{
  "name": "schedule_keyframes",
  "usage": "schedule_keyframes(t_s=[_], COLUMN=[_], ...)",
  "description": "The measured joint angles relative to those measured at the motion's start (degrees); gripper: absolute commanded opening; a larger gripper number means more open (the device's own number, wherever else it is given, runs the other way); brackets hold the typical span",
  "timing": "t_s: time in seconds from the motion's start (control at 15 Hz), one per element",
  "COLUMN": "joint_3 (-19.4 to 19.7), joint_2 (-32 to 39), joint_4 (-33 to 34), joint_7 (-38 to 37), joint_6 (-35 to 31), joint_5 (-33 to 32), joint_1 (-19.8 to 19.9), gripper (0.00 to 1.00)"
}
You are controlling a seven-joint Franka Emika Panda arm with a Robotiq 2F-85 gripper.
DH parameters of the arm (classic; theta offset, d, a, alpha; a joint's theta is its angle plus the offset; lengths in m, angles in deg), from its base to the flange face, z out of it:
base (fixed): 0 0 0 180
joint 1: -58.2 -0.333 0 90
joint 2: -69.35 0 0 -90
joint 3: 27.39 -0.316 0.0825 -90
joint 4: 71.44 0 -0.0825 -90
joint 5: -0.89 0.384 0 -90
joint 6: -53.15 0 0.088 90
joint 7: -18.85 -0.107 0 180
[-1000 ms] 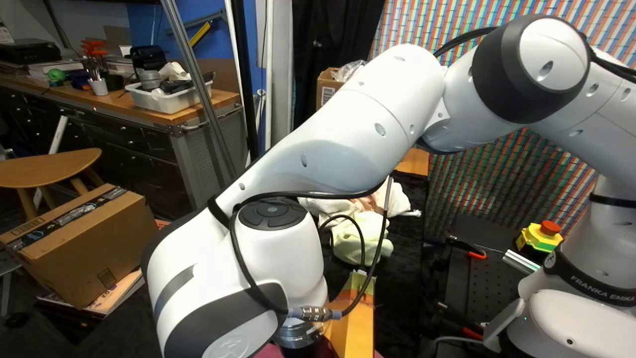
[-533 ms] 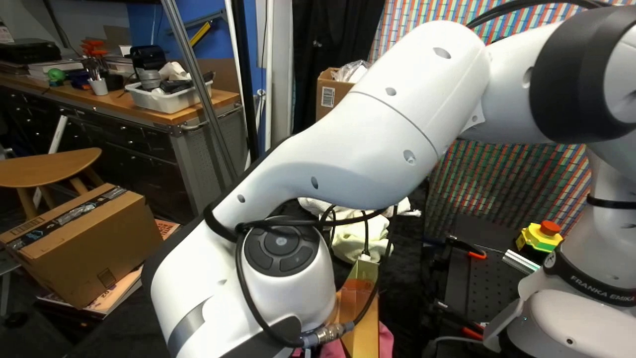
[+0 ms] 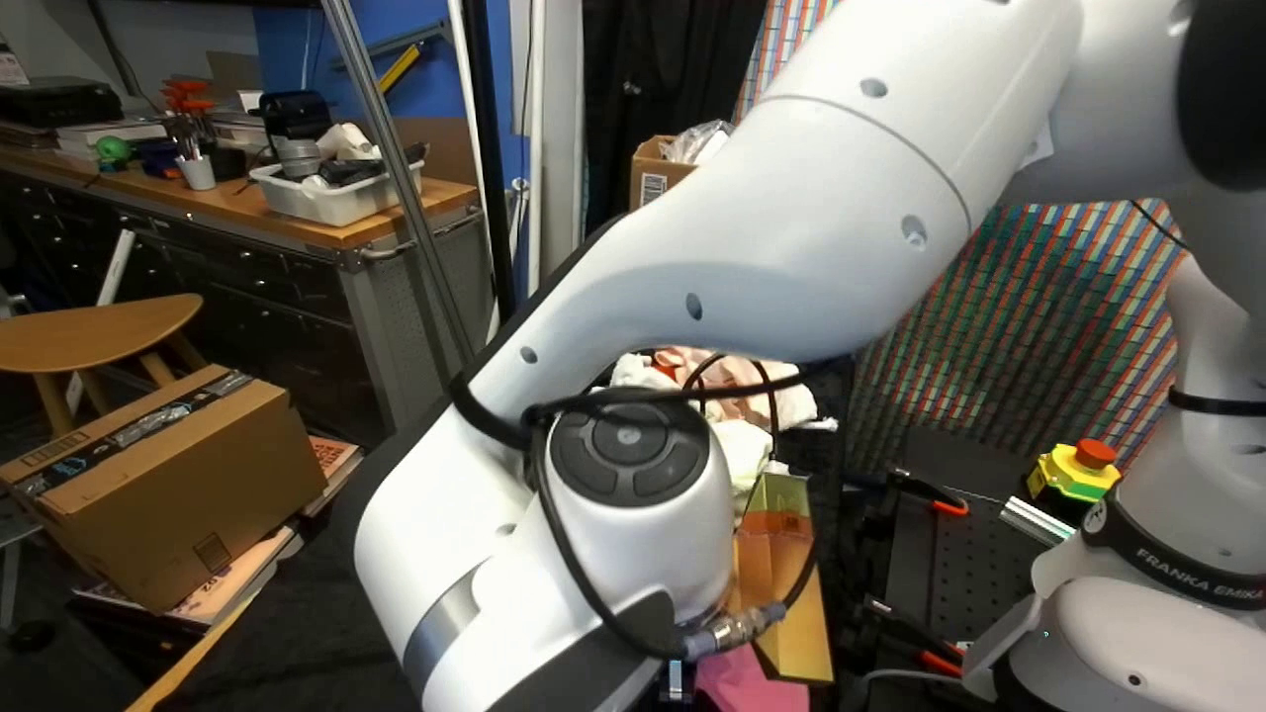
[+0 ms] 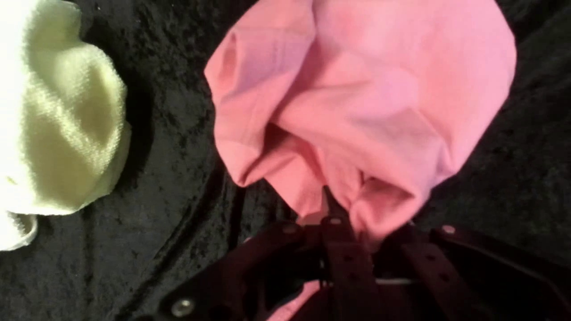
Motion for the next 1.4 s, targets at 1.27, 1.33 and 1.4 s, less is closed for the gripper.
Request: schedule_keyframes(t_s=[1.27,1.33,1.4], joint_3=[-10.8,-10.3,-9.7], joint_2=[-17.8,-18.0,-18.2], joint_4=[1.7,2.3,2.9], joint_7=[-1.0,-0.4,0.1], joint_6=[0.0,0.0,0.0], joint_5=[-0.1,-0.1,-0.1], joint_1=[31.6,33.3,34.8], gripper=[0.07,0.08,0.08])
